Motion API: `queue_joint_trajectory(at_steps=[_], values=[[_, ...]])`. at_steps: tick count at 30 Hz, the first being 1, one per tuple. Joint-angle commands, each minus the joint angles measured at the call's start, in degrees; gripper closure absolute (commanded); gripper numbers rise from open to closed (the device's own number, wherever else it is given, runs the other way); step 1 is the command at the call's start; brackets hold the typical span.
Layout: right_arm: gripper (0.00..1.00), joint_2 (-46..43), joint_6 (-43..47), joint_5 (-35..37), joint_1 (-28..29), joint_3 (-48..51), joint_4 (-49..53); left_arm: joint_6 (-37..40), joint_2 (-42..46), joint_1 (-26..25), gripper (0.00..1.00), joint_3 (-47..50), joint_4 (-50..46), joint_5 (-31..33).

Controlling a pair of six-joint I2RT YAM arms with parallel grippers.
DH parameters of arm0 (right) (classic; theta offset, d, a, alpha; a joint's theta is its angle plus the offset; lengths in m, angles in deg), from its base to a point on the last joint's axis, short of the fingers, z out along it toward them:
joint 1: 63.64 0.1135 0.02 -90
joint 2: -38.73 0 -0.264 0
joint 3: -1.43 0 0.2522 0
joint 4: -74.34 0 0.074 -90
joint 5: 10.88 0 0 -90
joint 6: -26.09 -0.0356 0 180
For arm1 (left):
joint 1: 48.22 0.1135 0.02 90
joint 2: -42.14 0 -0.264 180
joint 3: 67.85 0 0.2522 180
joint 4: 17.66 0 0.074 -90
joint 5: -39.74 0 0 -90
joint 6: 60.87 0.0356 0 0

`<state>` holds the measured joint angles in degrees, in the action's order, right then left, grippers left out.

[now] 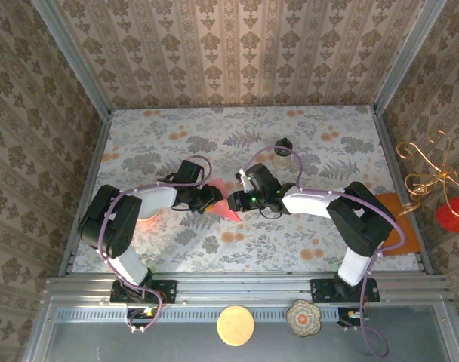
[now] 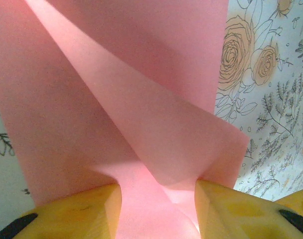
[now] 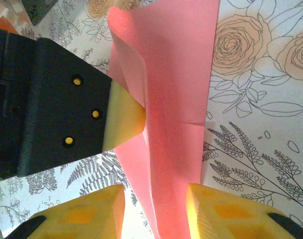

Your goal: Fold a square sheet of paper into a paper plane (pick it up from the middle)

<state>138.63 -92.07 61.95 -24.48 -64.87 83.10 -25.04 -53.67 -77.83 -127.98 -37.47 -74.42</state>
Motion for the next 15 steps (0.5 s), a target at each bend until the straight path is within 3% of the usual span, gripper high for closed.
queue_joint_trajectory(at_steps=[1, 15], values=[[0.63, 2.0, 1.9, -0.2, 0.4, -0.9, 2.2, 0.5, -1.7, -0.3, 0.55, 1.4, -2.7, 1.2], [0.73, 6.8, 3.2, -5.1, 1.4, -3.5, 1.0, 0.5, -2.3, -0.3, 0.54, 1.1, -2.7, 0.5]])
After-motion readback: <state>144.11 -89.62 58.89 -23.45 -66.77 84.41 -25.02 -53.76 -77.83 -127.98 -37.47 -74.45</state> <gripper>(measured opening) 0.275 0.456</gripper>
